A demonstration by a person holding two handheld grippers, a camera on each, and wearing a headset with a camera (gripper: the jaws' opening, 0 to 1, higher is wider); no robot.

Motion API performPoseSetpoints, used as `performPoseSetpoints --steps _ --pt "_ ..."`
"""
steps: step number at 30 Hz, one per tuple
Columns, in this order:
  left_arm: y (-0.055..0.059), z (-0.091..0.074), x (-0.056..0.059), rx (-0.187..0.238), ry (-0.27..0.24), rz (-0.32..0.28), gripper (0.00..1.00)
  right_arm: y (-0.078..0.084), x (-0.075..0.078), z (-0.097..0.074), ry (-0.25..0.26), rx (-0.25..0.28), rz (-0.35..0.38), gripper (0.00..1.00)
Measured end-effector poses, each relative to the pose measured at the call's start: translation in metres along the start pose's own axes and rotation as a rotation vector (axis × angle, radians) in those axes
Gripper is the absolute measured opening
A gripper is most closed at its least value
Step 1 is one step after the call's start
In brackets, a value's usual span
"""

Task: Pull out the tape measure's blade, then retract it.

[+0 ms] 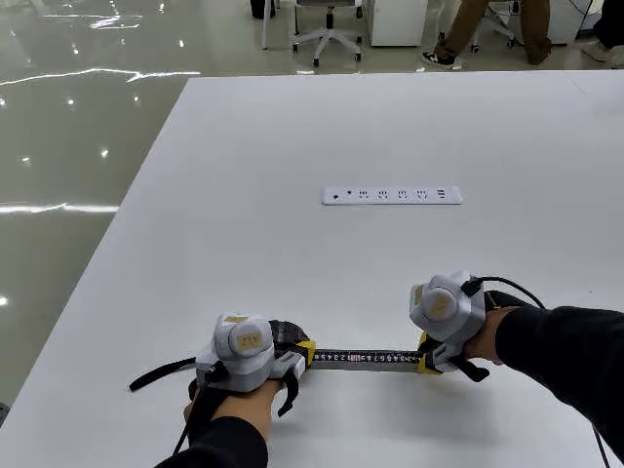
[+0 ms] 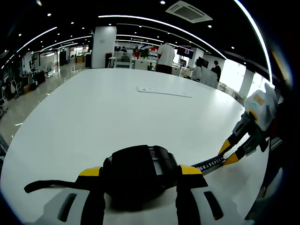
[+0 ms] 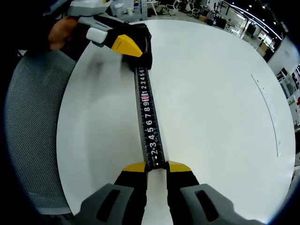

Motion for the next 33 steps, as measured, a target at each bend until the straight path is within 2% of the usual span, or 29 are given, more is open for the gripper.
performPoseSetpoints --steps 33 --pt "-0.001 0.000 0.000 -0.004 0.010 -0.009 0.57 -0.019 -0.002 0.007 -0.002 0.065 -0.036 0.10"
Point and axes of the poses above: the centre of the closed fingertips' face, and the gripper's own axes: z roughly forward along the fingers, x roughly to its right, y roughly out of its underside, the point moved 8 cm from there along -z, roughly backward along the fingers, and after that the axes turned 3 degrees about -x, right-handed, at the moved point
